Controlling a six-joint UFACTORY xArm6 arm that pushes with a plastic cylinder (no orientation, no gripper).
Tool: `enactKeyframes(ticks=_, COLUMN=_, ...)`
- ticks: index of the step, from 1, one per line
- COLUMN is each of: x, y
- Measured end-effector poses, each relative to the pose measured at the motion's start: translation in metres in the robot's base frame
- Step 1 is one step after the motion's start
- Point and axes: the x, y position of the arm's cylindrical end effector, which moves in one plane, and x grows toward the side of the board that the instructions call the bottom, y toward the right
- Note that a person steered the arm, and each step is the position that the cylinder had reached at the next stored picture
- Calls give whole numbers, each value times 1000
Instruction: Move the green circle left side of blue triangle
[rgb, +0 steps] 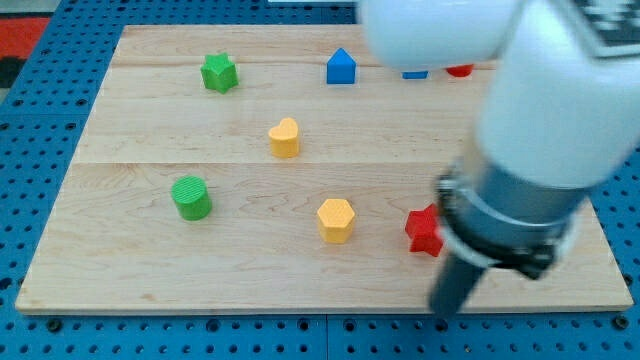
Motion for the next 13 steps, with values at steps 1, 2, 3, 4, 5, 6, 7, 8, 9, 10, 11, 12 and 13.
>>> enactKeyframes(ticks=1, x=-13, y=-94)
enactKeyframes(ticks=2, x=-34, y=-160)
enactKeyframes(ticks=3, x=-65, y=-178)
enactKeyframes(ticks=4, x=-91, y=-217)
enactKeyframes(ticks=5, x=-104, y=-267)
enactKeyframes(ticks=6, x=-110, y=-297)
enactKeyframes(ticks=7, x=-109, y=-303)
enactKeyframes(ticks=8, x=-91, y=-283)
enactKeyframes(ticks=9, x=-91, y=-270)
enactKeyframes(ticks=10, x=-96, y=-267)
enactKeyframes(ticks=11, x=-100, y=-255)
enactKeyframes(ticks=12, x=-108, y=-246)
enactKeyframes(ticks=13, x=-119, y=-233)
